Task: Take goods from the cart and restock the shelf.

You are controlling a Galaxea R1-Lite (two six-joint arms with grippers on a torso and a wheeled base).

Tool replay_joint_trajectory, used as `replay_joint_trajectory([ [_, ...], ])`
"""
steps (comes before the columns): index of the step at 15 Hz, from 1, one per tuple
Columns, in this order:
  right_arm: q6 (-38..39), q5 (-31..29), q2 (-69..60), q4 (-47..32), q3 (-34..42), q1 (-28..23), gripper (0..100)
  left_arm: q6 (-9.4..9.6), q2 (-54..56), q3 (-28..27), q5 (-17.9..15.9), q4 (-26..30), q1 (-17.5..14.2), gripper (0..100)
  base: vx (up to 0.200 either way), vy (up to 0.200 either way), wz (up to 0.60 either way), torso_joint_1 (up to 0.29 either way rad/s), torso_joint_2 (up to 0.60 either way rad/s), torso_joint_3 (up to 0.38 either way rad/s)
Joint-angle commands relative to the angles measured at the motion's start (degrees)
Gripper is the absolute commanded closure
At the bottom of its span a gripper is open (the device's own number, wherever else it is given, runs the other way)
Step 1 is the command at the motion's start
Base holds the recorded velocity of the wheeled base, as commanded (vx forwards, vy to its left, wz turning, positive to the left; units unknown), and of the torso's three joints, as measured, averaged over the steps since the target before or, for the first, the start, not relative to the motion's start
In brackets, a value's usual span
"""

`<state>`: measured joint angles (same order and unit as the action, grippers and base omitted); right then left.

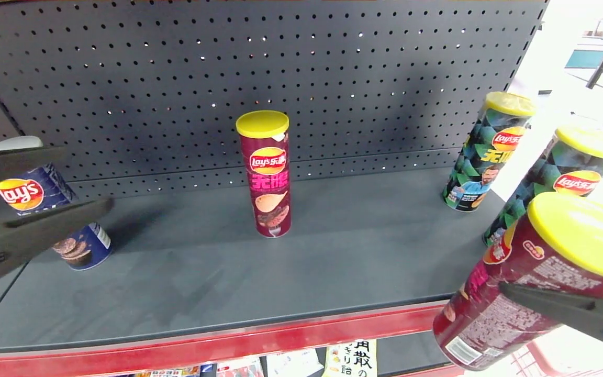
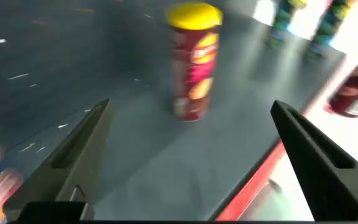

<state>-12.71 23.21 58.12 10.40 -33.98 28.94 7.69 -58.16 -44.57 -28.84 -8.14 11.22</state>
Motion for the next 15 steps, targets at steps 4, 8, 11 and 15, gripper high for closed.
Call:
replay_joint_trajectory([
  [4,0.06,0.08,0.67,0.06,-0.74,0.33,100,6.11,-22.43,-7.46,-3.68,-1.09,6.01,0,0.000,0.000,0.00,0.000,0.00,0.000],
  [8,0.15,0.96,1.20,0.06,-1.18,1.65,100,7.69,-29.91,-13.97,-4.03,-1.09,6.45,0,0.000,0.000,0.00,0.000,0.00,0.000],
  [11,0.23,0.96,1.82,0.06,-1.18,1.73,100,7.86,-32.98,-16.08,-4.99,-1.09,6.45,0,0.000,0.000,0.00,0.000,0.00,0.000],
  [15,0.32,0.96,1.90,0.06,-1.09,1.65,100,8.74,-38.96,-18.89,-6.49,-5.92,6.45,0,0.000,0.000,0.00,0.000,0.00,0.000],
])
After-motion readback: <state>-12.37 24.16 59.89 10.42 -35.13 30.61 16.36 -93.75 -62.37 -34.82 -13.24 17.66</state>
